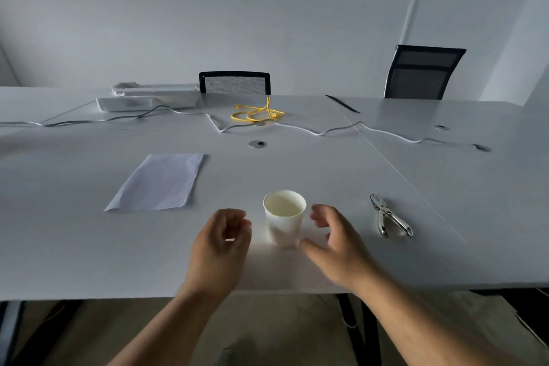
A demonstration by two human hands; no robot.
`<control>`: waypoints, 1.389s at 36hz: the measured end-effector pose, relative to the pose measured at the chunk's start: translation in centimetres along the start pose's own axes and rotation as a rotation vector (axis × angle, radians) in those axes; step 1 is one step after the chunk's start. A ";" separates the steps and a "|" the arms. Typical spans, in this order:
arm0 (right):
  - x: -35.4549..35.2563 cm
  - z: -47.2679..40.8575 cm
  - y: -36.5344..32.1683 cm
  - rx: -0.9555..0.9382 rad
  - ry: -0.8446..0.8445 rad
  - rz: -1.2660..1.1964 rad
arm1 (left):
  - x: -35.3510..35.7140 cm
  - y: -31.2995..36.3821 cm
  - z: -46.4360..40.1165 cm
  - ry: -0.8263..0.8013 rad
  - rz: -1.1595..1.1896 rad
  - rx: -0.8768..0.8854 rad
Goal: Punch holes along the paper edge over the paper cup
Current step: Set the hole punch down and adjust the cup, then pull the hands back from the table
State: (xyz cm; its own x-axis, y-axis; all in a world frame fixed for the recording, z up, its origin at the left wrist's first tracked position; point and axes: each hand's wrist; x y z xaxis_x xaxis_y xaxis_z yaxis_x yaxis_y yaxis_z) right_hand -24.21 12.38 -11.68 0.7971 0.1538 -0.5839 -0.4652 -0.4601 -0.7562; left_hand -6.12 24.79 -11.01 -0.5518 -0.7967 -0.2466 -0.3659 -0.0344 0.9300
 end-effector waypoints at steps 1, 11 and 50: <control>0.3 0.0 -0.5 0.014 -0.030 -0.007 | -0.5 0.4 1.0 0.000 0.074 -0.015; 2.8 -2.3 -3.3 0.084 -0.050 0.099 | -2.5 -0.4 9.7 -0.544 0.168 -0.257; 1.8 4.5 -8.2 -0.219 -0.415 -0.092 | -4.2 0.2 4.7 -0.375 0.681 -1.055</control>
State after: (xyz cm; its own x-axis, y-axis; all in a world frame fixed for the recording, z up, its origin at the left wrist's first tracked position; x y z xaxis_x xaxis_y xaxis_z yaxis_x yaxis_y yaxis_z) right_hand -20.66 20.38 -7.88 0.5898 0.5183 -0.6193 -0.2723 -0.5944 -0.7567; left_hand -7.42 30.99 -11.11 -0.6283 -0.6325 0.4530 0.7318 -0.2832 0.6199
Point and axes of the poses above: each hand's wrist, its own z-axis away from the middle knuckle, its own x-axis out of the palm, y = z × x, and after that the axes turned 8 degrees about y, right-handed
